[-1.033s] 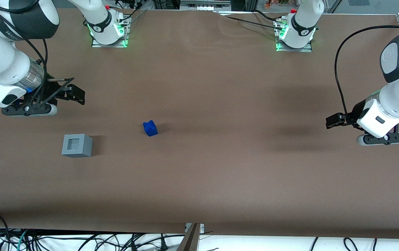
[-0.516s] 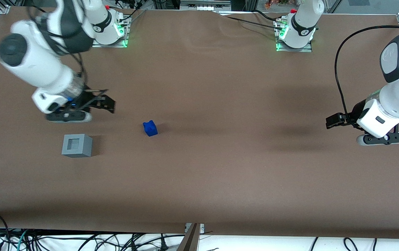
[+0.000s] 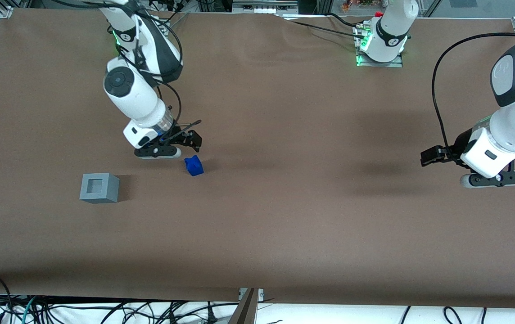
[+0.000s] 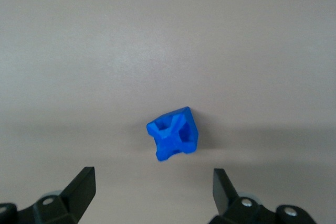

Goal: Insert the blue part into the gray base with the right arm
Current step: 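Move the open right gripper over the blue part and lower it, then close the right gripper on the blue part and lift it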

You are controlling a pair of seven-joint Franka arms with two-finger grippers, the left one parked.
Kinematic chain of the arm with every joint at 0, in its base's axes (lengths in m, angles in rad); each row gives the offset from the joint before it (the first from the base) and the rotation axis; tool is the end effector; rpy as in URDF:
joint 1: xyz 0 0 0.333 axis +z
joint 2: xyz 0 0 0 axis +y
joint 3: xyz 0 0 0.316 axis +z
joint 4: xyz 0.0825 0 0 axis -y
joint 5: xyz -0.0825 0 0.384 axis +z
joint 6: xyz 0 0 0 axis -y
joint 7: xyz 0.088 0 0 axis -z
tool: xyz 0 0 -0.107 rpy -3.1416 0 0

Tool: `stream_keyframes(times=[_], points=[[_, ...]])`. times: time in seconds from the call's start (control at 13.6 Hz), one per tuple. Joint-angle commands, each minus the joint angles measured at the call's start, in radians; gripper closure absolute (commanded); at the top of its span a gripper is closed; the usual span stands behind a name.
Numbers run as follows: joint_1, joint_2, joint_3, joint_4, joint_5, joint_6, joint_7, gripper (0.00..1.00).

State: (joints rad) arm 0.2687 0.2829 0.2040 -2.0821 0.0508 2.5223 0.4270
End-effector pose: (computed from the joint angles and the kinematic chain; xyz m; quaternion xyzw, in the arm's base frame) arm 0.5352 0.2694 0.3088 -0.9957 0.0029 -0.0536 0.0750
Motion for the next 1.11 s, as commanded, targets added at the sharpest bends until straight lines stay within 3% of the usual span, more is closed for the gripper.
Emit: stream_keyframes(times=[0.0, 0.22, 0.59, 0.89, 1.03], points=[[-0.002, 0.076, -0.001, -0.006, -0.09, 0.09, 0.015, 0.01], [-0.003, 0.113, -0.001, 0.005, -0.175, 0.098, 0.013, 0.02], [-0.003, 0.153, -0.001, 0.023, -0.175, 0.136, 0.016, 0.04], [-0.002, 0.163, -0.001, 0.023, -0.177, 0.15, 0.016, 0.21], [-0.003, 0.163, -0.001, 0.023, -0.177, 0.15, 0.013, 0.35]])
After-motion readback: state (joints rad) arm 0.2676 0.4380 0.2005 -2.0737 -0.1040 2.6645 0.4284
